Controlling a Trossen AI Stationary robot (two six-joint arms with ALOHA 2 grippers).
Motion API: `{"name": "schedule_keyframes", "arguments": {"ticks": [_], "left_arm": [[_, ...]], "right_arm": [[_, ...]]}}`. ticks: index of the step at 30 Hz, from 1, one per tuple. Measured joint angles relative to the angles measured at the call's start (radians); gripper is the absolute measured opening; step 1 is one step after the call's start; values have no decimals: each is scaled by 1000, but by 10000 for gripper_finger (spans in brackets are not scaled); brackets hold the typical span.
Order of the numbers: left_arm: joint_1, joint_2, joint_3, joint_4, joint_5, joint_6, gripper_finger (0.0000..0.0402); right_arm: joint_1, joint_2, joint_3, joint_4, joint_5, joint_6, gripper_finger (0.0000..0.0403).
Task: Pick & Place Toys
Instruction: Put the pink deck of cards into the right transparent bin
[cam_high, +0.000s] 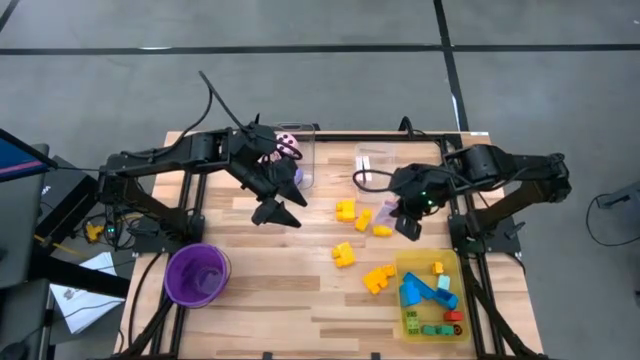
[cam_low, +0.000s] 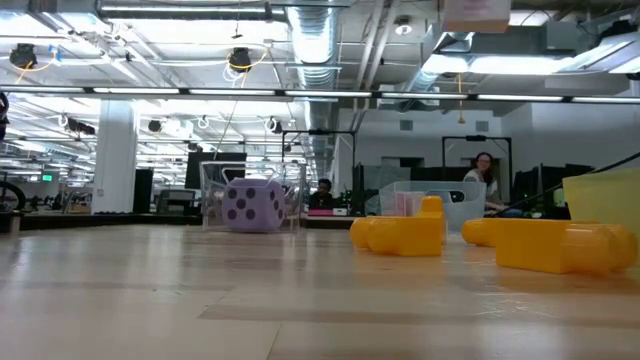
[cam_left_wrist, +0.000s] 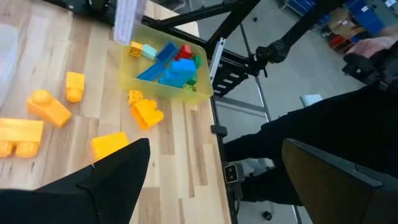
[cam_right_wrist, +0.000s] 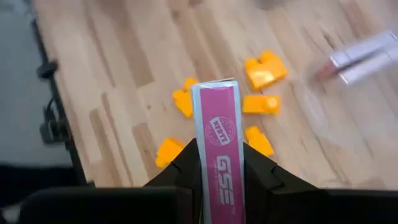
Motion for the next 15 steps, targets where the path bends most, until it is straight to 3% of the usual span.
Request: {"name": "schedule_keyframes", "arguments": {"ticks": [8,15], "left_arm": [[-4,0,0,-28,-85,-34,362],[-11,0,0,-62,-147,-54,345]], "right_arm": [[-8,-7,-7,-109,113,291,58],[23,-51,-151,-11,139,408,58]]}}
